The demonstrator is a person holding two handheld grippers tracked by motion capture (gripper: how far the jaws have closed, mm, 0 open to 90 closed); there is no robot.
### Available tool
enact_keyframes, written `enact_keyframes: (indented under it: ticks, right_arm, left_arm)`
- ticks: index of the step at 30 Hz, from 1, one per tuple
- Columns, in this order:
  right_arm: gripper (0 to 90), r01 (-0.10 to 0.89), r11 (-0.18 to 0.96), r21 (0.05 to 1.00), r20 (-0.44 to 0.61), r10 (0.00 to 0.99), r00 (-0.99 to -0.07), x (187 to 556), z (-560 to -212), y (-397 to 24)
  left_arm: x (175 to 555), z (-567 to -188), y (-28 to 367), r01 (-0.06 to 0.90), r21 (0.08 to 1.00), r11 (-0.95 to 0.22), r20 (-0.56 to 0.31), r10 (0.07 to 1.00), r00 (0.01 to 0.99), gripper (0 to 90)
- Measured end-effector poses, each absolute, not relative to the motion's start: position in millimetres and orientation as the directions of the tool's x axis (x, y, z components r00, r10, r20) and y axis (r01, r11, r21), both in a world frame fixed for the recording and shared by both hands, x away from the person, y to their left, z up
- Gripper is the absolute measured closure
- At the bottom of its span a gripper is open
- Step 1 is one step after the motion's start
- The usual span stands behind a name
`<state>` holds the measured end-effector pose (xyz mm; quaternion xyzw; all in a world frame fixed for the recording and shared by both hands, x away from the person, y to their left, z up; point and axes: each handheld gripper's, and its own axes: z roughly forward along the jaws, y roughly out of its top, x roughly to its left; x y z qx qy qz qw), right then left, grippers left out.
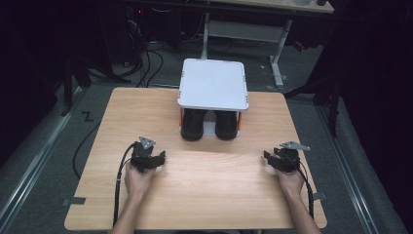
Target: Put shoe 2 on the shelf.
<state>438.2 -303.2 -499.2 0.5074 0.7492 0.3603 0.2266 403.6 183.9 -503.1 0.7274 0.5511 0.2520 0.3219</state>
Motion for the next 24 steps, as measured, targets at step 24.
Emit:
enact_keyframes:
  ticks: [24]
  right_arm:
    - [37.7,0.623,0.272,0.733,-0.017,0.924,-0.383,447.0,-500.9,-296.9]
  left_arm:
    - [407.8,-506.3,180.6,0.646,0.74,-0.185,-0.002,0.961,0.277,26.5]
